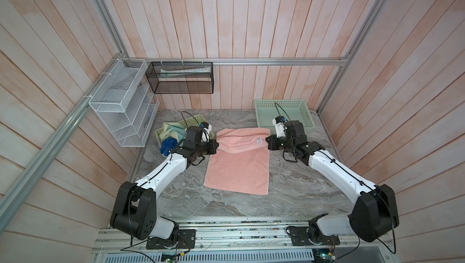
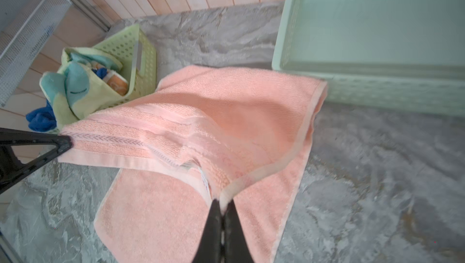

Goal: Fold and stack the towels

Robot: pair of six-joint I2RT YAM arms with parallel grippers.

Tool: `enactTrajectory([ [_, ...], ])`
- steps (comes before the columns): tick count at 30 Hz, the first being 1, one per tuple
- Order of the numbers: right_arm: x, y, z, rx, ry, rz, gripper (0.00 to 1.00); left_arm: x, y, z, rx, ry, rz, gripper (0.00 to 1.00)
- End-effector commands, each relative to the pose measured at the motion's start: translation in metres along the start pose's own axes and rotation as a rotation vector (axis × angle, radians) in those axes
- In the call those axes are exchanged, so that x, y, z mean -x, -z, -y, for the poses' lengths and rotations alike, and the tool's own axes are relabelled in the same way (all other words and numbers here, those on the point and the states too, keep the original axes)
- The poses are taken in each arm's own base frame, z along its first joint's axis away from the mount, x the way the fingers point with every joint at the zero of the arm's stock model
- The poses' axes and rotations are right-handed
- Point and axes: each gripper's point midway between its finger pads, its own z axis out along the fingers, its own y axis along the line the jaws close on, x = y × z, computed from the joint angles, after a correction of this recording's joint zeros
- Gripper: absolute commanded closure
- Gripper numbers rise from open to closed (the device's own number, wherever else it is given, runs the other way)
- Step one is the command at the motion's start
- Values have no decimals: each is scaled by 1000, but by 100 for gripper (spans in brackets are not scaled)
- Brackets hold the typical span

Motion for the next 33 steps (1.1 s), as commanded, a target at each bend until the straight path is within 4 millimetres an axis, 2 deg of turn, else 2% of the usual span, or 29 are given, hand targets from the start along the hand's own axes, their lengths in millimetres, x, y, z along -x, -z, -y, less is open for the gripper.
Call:
enactTrajectory([
  [1,-38,-12,-3,24,-69,-49,100,-28,-10,4,2,7,8,100],
  [4,-73,-21,-2,37,-101,-114,100,-66,-20,1,23,13,-56,100],
  [12,-158,-32,10,48,-228,-329,100,-141,-24,-10,67,79,-173,100],
  [19,-220,-11,24,19,-311,-459,100,-196,-6,-3,83,180,-241,100],
  [22,-235,3,30,-8,-329,-475,100,-218,5,9,80,214,-270,100],
  [25,-228,15,30,-16,-323,-444,100,-228,16,21,77,243,-279,100],
  [27,-205,22,25,-17,-299,-387,100,-218,24,31,60,265,-266,100],
  [29,-171,29,21,-35,-261,-301,100,-191,33,43,51,237,-210,100],
  [32,-107,42,16,-56,-186,-156,100,-126,49,59,17,191,-141,100],
  [33,-84,46,15,-54,-172,-118,100,-101,54,59,7,185,-118,100],
])
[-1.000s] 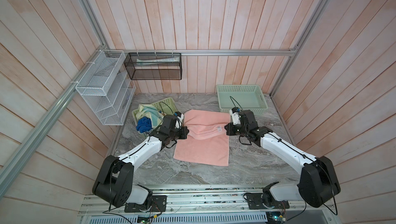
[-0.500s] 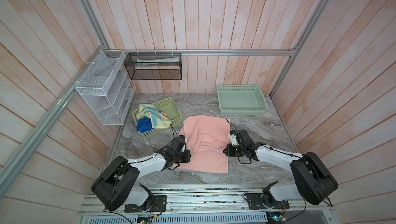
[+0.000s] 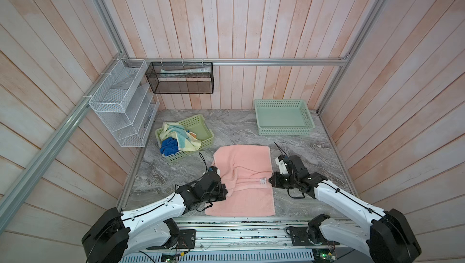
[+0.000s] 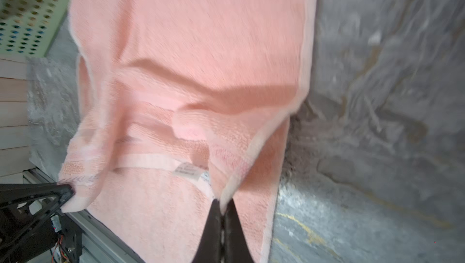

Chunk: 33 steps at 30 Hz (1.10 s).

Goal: Fold and stack the towels

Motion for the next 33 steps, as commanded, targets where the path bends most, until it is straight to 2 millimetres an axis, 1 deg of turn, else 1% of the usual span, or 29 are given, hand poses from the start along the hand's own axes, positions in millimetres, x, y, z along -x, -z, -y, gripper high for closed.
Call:
enactTrajectory([
  [1,65,32,-13,-36,71,146,100,71,36,25,-34,-55,94,100],
  [2,80,37,-18,-29,82,161,100,88,43,31,-50,-77,108,100],
  [5,124,48,-24,-40,121,213,100,143,58,34,-60,-126,147,100],
  [7,150,53,-27,-41,134,245,100,175,63,34,-70,-147,175,100],
  [10,181,56,-27,-38,145,278,100,213,64,27,-66,-174,211,100],
  [13,204,56,-22,-49,147,301,100,248,67,21,-71,-195,248,100],
  [14,210,56,-20,-51,147,304,100,256,67,21,-74,-201,254,100],
  [17,226,57,-18,-54,143,316,100,284,73,25,-92,-234,281,100],
  [19,237,62,-17,-53,139,328,100,304,77,28,-84,-264,295,100],
  [21,245,68,-16,-60,138,340,100,319,79,32,-87,-288,312,100],
  [23,249,72,-14,-71,139,350,100,329,72,35,-104,-298,309,100],
  [25,246,68,-11,-76,130,336,100,329,54,36,-139,-284,271,100],
  [29,225,52,0,-74,93,286,100,313,3,29,-134,-272,195,100],
  [31,212,45,7,-78,76,264,100,300,-24,25,-123,-271,146,100],
  [33,203,40,13,-82,60,250,100,291,-48,17,-95,-267,107,100],
])
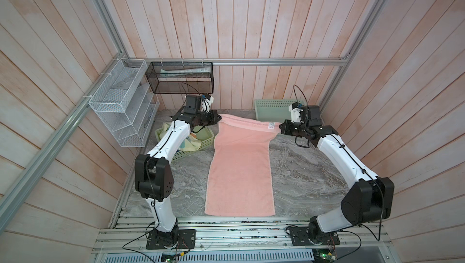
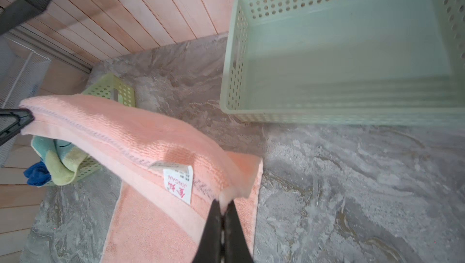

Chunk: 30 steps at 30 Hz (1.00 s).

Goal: Fold and stack the towels

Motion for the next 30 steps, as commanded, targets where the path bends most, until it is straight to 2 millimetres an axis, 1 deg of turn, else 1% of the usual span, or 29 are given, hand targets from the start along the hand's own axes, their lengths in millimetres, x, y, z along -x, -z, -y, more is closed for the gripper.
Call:
enactTrajectory([
  [1,-19,0,9,-22,-30,-29,100,-32,-40,-13,31,-13,-82,100],
  [2,-23,-2,10,-21,-35,-36,100,-38,-48,-20,51,-7,-97,100],
  [4,-32,-6,10,-20,-43,-50,100,-50,-64,-41,110,7,-131,100],
  [7,-43,-16,5,-13,-38,-77,100,-58,-74,-71,220,5,-161,100],
  [11,-55,-29,-9,5,-19,-111,100,-67,-74,-100,312,13,-186,100],
  [13,-61,-38,-16,17,-11,-130,100,-68,-68,-115,365,12,-188,100],
  [16,-67,-48,-23,29,0,-149,100,-65,-58,-131,420,8,-179,100],
  [19,-65,-57,-26,40,8,-153,100,-58,-49,-148,469,-1,-163,100],
  [22,-59,-64,-30,48,22,-146,100,-52,-42,-163,497,4,-152,100],
  [26,-48,-71,-31,41,48,-135,100,-46,-34,-178,536,9,-137,100],
  [28,-40,-72,-30,26,65,-122,100,-41,-30,-175,530,10,-132,100],
  [30,-28,-70,-32,21,81,-108,100,-33,-24,-162,495,6,-111,100],
])
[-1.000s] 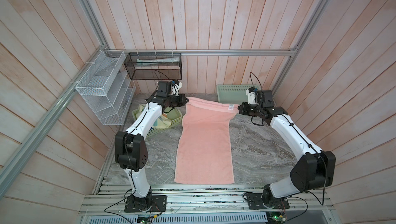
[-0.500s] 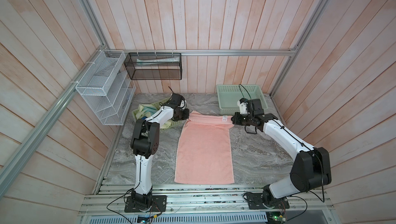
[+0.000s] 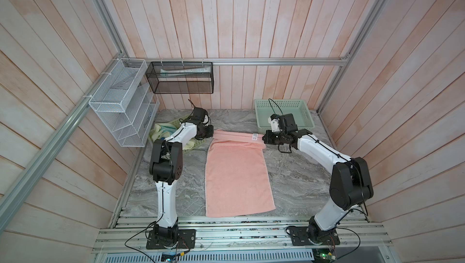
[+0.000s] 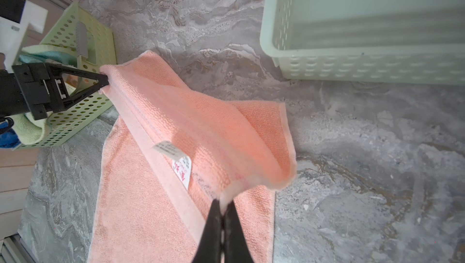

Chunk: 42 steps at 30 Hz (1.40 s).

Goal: Fold and stack the towels

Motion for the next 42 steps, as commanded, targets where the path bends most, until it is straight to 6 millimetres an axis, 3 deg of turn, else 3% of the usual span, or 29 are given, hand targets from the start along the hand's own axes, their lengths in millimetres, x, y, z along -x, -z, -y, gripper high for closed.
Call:
enactTrajectory([
  [1,27,11,6,-53,40,45,100,26,32,-14,43,-2,80,100],
  [7,81,25,0,-53,79,136,100,62,86,9,-41,-24,202,100],
  [14,126,37,1,-53,103,191,100,95,131,20,-70,-30,291,100],
  [19,127,35,-5,-15,104,177,100,113,149,27,-84,-28,334,100],
  [24,104,33,-5,2,86,145,100,101,159,30,-99,-15,323,100],
  [29,58,37,-5,30,57,48,100,51,171,38,-153,1,280,100],
  [36,-66,52,0,36,-15,-169,100,-71,169,59,-227,65,125,100],
  [42,-173,33,8,108,-155,-324,100,-185,136,65,-283,250,-56,100],
])
